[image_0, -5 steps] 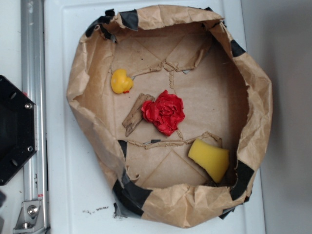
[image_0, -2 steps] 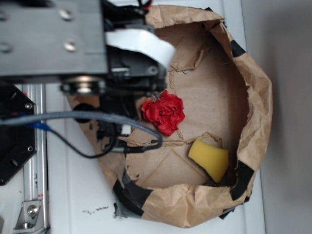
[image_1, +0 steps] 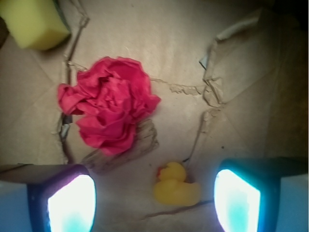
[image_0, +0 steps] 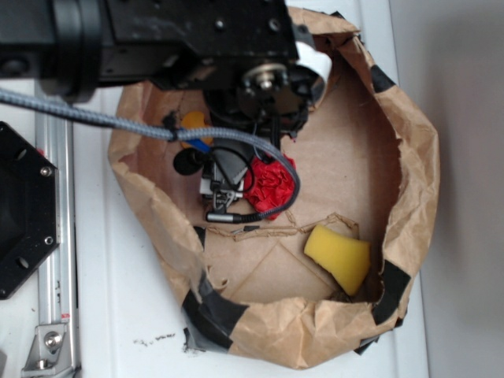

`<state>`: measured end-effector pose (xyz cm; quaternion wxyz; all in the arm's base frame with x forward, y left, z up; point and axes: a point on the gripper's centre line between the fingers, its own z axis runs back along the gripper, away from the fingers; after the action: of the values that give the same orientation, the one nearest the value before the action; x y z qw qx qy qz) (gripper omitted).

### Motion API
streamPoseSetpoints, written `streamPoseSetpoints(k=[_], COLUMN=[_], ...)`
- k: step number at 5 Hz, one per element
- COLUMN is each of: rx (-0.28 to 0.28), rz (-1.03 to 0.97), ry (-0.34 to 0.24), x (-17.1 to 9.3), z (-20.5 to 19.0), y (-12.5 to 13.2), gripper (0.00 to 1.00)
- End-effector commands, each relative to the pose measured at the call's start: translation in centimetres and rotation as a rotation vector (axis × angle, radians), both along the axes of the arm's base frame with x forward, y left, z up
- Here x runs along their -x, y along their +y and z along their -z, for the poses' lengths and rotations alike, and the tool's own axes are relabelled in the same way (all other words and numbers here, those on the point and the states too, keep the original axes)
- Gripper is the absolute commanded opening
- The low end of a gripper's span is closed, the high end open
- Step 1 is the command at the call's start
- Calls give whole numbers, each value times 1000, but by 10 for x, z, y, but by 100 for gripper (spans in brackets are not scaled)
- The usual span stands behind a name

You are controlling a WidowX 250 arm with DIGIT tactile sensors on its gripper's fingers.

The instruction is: Grab the yellow duck.

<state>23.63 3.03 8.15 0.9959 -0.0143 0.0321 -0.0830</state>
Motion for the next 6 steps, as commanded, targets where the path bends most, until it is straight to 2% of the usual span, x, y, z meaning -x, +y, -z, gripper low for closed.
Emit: streamPoseSetpoints(k=[1,2,3,4,6], rx=[0,-58,-90,-166,-130], rz=[10,-26,-6,67,112], ry=[-55,-38,-30,-24,17], x=[-6,-12,-13,-10,3], z=[-12,1,11,26,26], y=[-3,4,9,22,22], gripper=[100,100,100,100,100])
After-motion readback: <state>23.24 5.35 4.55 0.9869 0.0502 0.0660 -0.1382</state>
